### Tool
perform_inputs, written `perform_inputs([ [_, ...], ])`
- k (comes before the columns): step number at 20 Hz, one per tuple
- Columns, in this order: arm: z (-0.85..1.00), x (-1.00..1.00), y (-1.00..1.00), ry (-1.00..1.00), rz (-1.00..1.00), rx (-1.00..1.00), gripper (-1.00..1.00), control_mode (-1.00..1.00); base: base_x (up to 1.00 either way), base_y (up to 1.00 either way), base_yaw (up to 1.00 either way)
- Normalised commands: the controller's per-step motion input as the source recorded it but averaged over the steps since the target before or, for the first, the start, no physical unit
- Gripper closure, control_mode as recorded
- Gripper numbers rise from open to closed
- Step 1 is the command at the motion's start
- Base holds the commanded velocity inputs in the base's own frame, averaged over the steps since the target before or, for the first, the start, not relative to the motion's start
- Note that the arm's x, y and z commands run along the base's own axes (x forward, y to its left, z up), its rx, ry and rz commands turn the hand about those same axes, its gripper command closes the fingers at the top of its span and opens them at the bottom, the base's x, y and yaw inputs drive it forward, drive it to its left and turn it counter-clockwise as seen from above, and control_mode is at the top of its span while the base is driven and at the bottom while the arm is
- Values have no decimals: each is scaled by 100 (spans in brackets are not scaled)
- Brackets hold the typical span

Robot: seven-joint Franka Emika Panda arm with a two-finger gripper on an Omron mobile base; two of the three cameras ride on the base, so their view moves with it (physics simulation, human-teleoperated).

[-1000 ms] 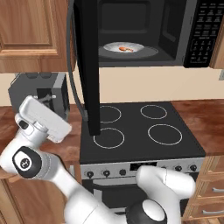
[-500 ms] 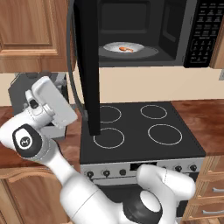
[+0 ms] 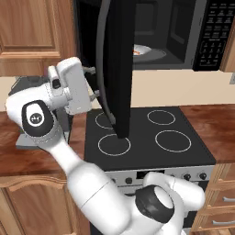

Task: Transport the shrimp from the fridge to the microwave and turn on the microwave.

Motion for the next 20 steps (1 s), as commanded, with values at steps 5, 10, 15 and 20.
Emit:
perform_inputs([
  [5,34,-2,-79,-12,0,23,-100,-100,0,0,0],
  [10,8,2,-97,-1,4,28,-100,-100,0,0,0],
  [15,0,16,-100,0,11,25,-100,-100,0,0,0],
  [20,0,36,-99,0,18,23,-100,-100,0,0,0],
])
